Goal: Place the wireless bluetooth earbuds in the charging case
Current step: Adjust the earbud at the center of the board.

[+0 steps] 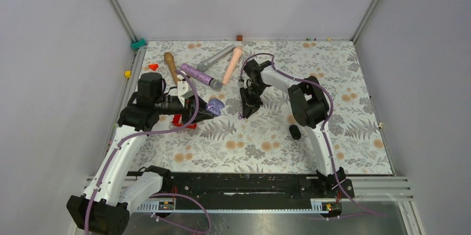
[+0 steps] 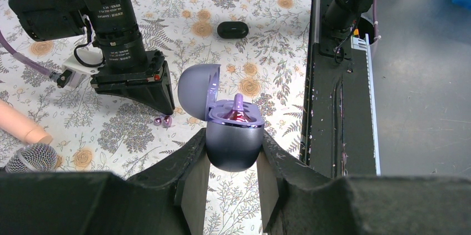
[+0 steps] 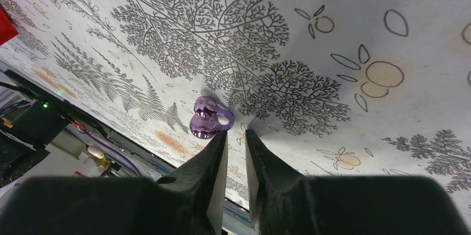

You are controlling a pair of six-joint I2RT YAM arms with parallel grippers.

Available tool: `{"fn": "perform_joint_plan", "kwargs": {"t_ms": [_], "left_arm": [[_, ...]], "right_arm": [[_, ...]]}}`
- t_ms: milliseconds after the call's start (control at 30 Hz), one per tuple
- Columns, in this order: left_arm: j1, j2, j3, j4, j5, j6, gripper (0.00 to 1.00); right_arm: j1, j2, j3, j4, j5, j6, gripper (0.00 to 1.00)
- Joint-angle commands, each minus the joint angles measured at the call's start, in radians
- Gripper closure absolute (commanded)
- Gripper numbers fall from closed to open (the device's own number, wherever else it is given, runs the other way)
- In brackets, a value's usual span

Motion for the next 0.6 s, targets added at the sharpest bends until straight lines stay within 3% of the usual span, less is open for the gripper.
{"fn": "perform_joint_plan", "kwargs": {"t_ms": [0, 567], "left_arm": [[0.006, -0.001, -0.006, 0.043, 0.048, 0.018, 0.81], [0.006, 0.001, -0.007, 0.043, 0.051, 0.020, 0.81]], "right_arm": [[-0.005, 0.011, 0.017, 0.007, -0.030, 0.017, 0.74], [-0.004, 0.022, 0.016, 0.040, -0.084, 0.046, 0.70]]}}
